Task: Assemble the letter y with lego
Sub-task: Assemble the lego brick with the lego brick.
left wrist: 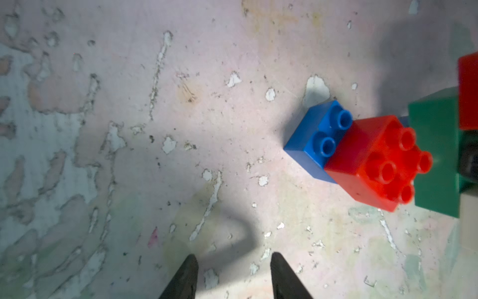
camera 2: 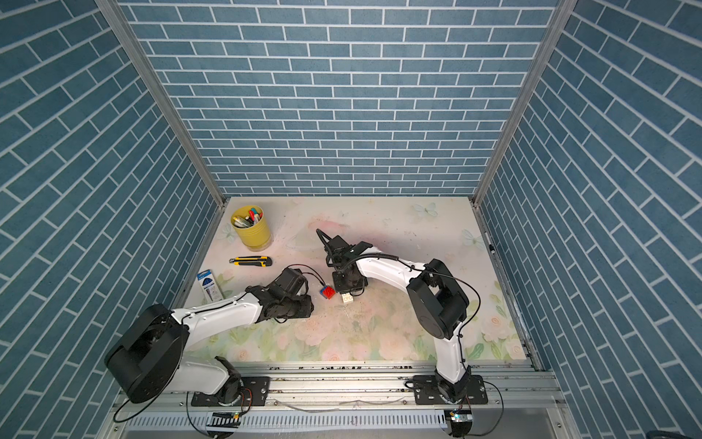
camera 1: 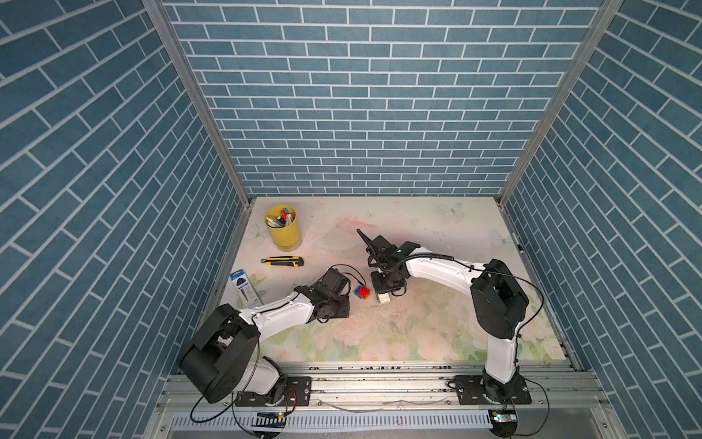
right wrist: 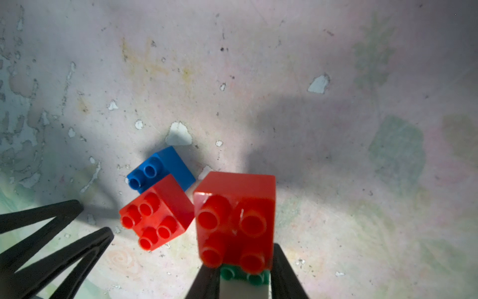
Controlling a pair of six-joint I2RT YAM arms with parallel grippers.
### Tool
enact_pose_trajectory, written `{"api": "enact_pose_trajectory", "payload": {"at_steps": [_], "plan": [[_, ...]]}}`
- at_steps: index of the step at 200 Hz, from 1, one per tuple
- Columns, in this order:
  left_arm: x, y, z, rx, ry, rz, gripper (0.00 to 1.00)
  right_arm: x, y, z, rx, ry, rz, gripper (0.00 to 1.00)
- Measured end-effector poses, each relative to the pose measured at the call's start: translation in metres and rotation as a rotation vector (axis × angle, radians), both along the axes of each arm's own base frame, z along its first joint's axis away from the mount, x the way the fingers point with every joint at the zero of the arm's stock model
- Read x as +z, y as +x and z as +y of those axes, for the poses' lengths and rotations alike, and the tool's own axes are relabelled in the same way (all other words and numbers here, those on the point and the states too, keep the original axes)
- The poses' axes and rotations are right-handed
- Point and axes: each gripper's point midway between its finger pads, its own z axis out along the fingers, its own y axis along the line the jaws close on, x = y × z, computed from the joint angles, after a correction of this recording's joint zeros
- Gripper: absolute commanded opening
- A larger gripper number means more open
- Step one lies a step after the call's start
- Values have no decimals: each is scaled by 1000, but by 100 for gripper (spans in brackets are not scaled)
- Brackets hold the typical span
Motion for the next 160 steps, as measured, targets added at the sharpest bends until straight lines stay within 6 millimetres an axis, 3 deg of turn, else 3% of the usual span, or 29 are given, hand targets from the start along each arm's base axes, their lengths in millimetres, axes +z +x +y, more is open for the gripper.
{"api": "enact_pose_trajectory", "payload": {"at_steps": [160], "plan": [[0,0,0,1,-1,-1,48,6,6,-7,34,-16,-36,22]]}}
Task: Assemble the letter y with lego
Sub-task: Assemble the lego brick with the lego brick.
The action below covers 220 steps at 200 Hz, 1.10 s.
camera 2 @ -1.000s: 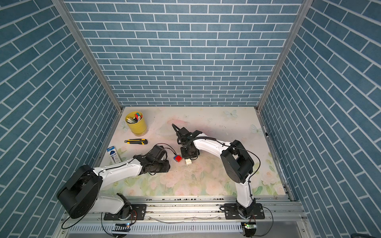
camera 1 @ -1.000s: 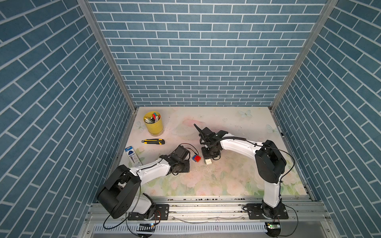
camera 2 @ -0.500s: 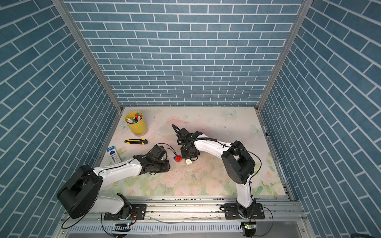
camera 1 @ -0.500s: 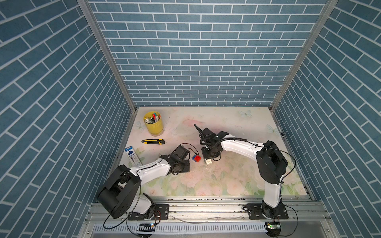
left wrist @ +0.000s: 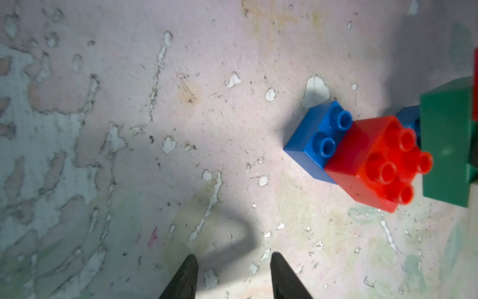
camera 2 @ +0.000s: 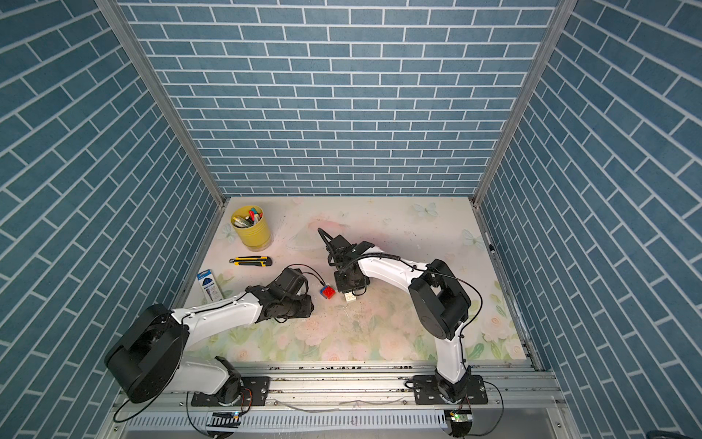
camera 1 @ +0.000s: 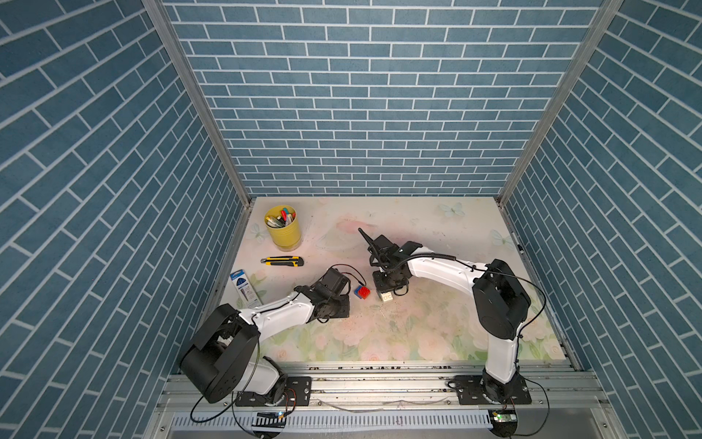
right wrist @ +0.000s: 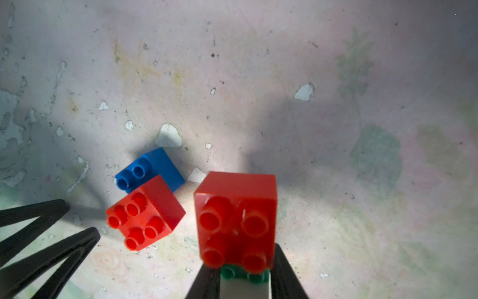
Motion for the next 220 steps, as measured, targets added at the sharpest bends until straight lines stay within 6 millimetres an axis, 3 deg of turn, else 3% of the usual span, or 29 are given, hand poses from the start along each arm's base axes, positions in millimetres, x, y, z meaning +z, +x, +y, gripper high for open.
{"api": "enact_pose_trajectory", "payload": {"at_steps": [81,141,220], "plan": [[0,1,-1,1,-1,1,48,7,1,0,113,36,34,23],[0,3,-2,8,-7,-2,48,7,1,-7,163,38,58,24],[0,7,-6,10,-14,-7,48,-2,1,-2,175,37,63,23]]}}
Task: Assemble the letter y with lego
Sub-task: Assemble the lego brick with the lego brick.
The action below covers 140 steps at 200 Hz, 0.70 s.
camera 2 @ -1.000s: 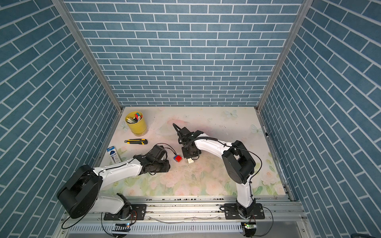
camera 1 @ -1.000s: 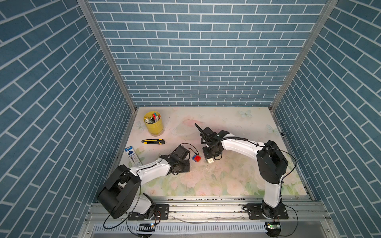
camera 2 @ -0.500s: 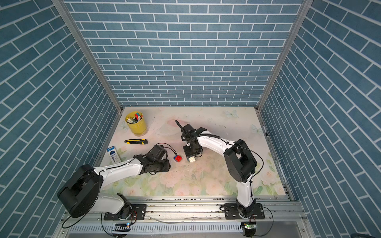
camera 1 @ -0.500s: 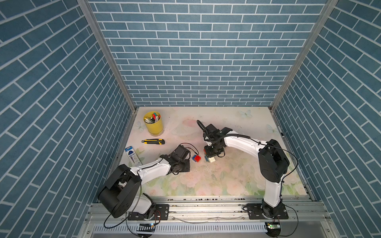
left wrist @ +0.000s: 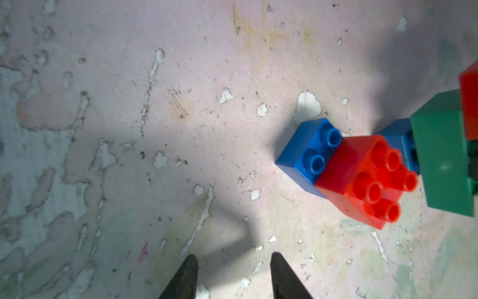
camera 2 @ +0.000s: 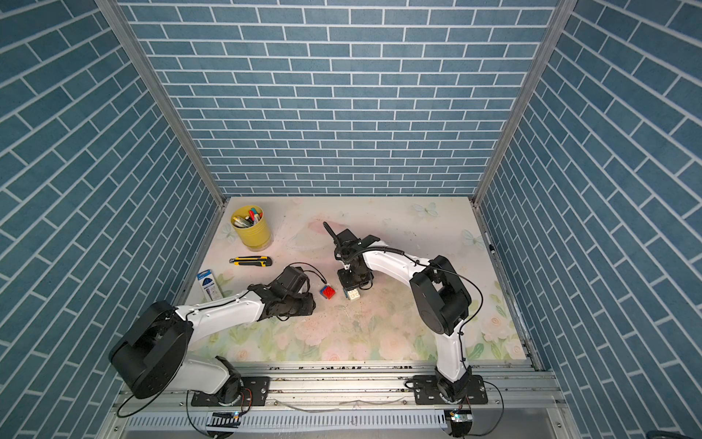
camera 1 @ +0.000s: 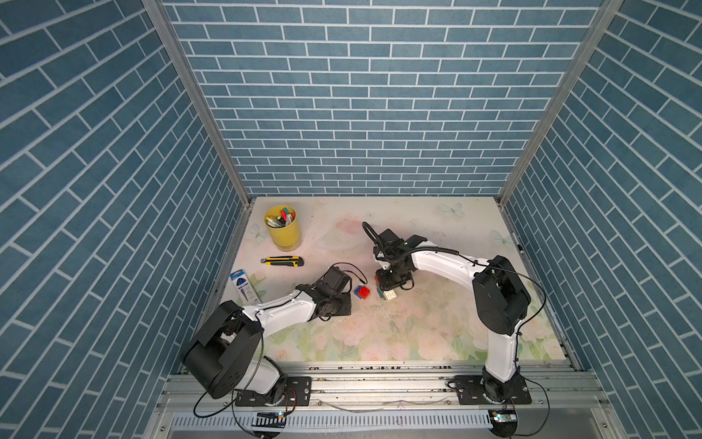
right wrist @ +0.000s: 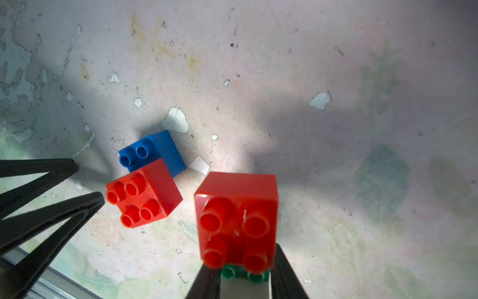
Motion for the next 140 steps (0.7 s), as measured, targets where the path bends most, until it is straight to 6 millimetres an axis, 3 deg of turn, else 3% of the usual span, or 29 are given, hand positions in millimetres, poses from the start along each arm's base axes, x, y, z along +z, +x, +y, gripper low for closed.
{"api": "enact_pose_trajectory", "payload": {"at_steps": [140], "plan": [[0,2,-2,-1,-1,-2,48,-5,2,7,33,-68,-58,24]]}}
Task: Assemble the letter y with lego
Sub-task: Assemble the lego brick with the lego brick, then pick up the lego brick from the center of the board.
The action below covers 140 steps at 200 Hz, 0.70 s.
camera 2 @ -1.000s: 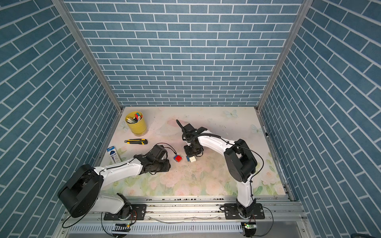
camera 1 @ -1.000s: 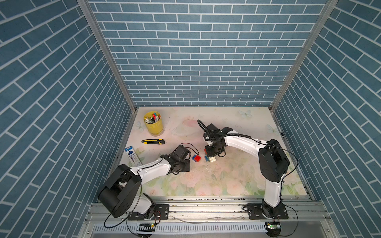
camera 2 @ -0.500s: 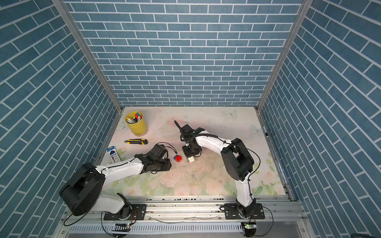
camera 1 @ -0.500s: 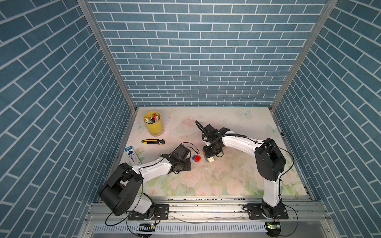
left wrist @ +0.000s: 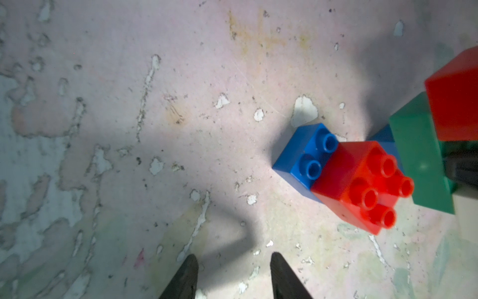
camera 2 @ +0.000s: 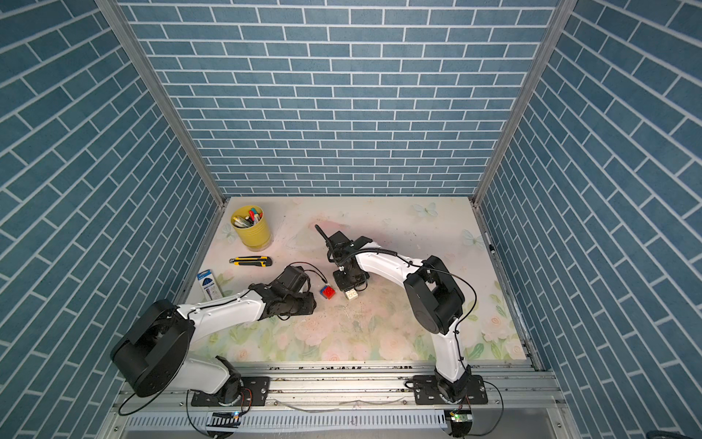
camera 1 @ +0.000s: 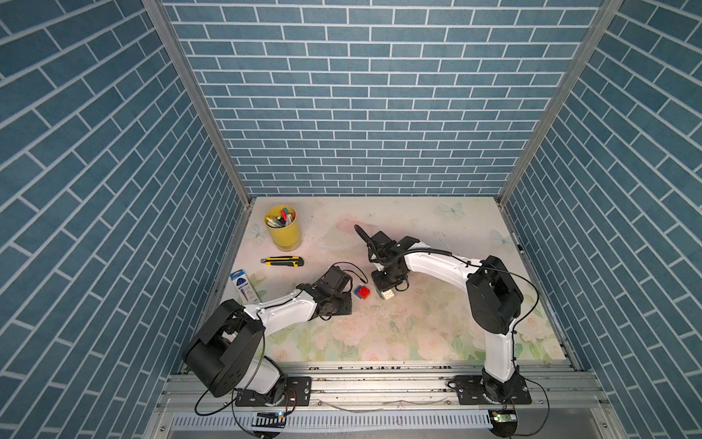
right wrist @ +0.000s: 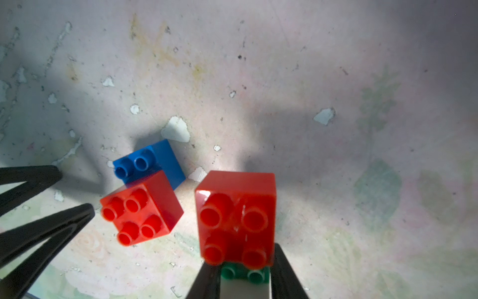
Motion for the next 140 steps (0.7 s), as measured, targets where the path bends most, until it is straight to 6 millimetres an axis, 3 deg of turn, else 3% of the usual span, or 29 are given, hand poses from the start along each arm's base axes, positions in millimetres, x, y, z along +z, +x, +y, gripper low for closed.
{"api": "enact_pose_trajectory", "payload": {"at_steps": [71,105,140], "plan": [[0,-4,4,-8,26,19,48,1,0,1,-1,-10,-16,49],[0,-4,4,-10,29,24,48,1,0,0,-1,-17,-21,50],[0,-5,5,-9,31,24,48,-2,0,0,1,-19,-16,44]]}}
